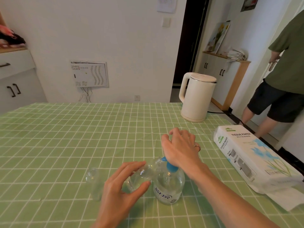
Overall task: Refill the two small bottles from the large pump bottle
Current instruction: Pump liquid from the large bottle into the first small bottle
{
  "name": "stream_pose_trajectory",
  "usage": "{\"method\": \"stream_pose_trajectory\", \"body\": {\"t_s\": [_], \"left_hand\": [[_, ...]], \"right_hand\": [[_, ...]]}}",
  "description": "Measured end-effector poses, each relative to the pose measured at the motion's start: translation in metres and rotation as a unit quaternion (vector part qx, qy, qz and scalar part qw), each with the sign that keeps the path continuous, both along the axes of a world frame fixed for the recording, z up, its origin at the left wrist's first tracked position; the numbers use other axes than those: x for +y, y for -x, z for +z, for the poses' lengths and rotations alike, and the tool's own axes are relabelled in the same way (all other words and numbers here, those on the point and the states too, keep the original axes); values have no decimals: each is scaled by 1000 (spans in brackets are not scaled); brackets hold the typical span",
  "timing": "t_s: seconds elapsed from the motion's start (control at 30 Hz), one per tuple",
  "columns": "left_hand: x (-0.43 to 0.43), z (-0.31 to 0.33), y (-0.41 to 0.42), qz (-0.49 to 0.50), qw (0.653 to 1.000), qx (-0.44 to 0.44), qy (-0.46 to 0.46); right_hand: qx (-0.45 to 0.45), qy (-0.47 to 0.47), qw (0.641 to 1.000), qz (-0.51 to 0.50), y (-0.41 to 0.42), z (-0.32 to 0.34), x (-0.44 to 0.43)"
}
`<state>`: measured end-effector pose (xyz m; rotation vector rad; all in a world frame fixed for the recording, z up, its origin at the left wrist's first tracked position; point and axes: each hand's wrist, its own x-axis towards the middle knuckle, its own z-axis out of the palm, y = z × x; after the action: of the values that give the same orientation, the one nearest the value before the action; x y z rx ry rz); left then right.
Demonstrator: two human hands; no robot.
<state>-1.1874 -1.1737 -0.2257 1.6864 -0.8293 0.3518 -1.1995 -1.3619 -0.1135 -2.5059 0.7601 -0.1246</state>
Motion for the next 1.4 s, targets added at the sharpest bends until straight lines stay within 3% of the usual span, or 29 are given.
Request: {"method": "stream_pose_trajectory", "body": {"t_s": [0.7, 0.93, 1.27, 1.4], "left_hand": [[0, -2, 0, 2, 1000, -3, 2], [-1, -2, 0, 4, 1000, 3, 2], [0, -1, 0, 0, 1000, -2, 5], [-1, -2, -1, 1, 1000, -3, 5]], "right_hand": [[-22, 43, 999, 0, -2, 0, -1], [10, 10, 1000, 3, -3, -8, -1], [-38, 46, 998, -2, -3, 0, -1], [-32, 14, 999, -6, -3, -5, -1]]}}
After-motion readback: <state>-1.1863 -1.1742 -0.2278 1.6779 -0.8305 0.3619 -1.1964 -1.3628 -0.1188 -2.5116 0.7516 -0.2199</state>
